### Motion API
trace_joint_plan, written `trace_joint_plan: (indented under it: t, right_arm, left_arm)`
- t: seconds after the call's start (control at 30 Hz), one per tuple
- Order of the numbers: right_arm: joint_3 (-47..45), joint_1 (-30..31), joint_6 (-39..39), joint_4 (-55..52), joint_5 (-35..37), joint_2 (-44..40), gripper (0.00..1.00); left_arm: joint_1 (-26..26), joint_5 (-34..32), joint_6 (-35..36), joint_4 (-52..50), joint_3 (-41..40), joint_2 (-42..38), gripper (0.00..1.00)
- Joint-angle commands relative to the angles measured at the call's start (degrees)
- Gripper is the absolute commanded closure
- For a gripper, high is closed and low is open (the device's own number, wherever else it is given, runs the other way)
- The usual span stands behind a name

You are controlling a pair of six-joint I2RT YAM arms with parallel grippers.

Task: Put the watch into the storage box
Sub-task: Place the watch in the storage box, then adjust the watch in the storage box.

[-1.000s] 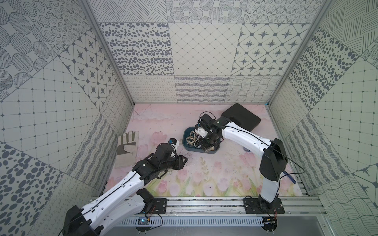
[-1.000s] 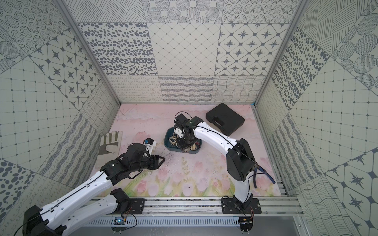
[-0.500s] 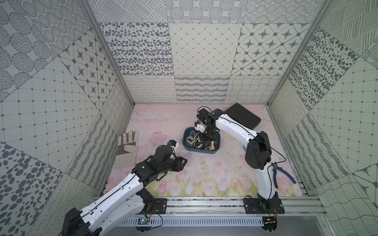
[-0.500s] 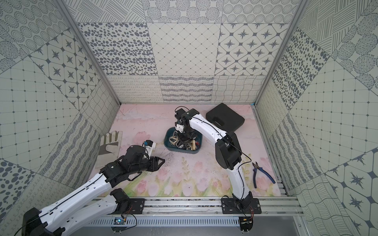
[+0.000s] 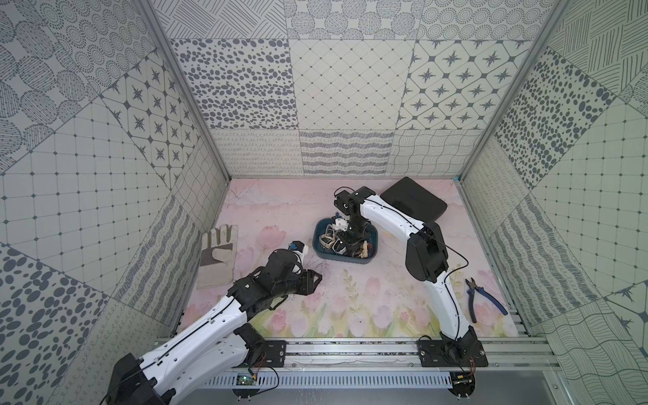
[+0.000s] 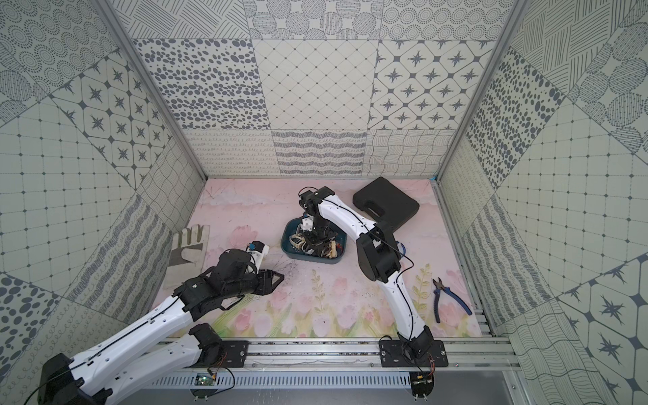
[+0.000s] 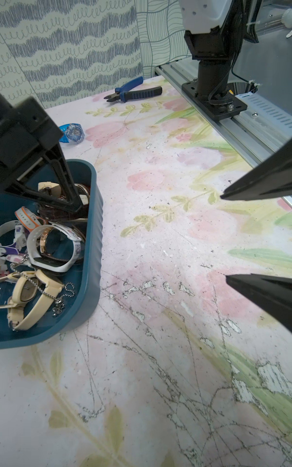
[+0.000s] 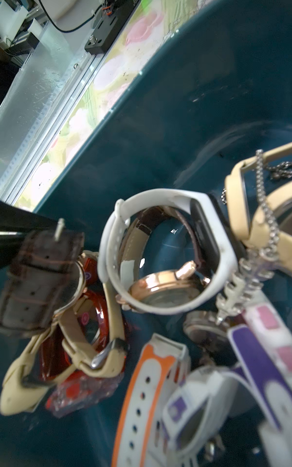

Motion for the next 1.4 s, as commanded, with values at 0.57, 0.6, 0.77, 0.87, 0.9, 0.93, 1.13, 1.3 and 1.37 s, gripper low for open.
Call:
trace_joint_plan:
  t: [0.57,0.6,0.77,0.87,0.9,0.93,1.13,1.3,1.37]
  right_arm:
    - [1.1,1.3,-1.9,-2.0,-3.3,2.9,0.96]
    - [1.6,0.9,-1.7,-2.0,-3.4,3.2,0.91]
    - [4.8,-0.5,-1.2,-2.4,-3.3,3.6,0.65]
    - [5.9,-0.6,-1.1,-2.5,-2.9,2.7,0.59]
    - [5.9,-0.6,-1.2,-2.5,-2.9,2.3,0.58]
    - [5.7,-0.7,-1.3,-2.6,-2.9,1.9,0.58]
    - [2.1,-1.3,-1.7,-2.1,-2.2,-2.2,0.57]
    - [-2.4,-1.8,-2.0,-0.7,-2.3,-8.3,0.56]
    - [-4.0,-1.9,-2.1,0.0,-2.4,-11.1,0.56]
  left_arm:
    - [-0.7,1.3,-0.3,1.9,0.2,0.4,0.49]
    - [-0.7,1.5,-0.3,1.9,0.2,0.3,0.49]
    - [-0.9,1.3,-0.4,1.7,0.1,0.1,0.49]
    - [-0.8,1.0,-0.3,1.6,0.3,0.0,0.49]
    - [-0.8,0.9,-0.2,1.6,0.4,0.1,0.49]
    - [-0.8,0.9,-0.1,1.8,0.4,0.2,0.49]
    - [-0.8,1.1,0.2,1.9,0.7,0.8,0.49]
    - [-0.8,1.2,0.3,2.2,0.6,1.2,0.49]
    - [-0.9,1.5,0.2,2.3,0.6,1.4,0.49]
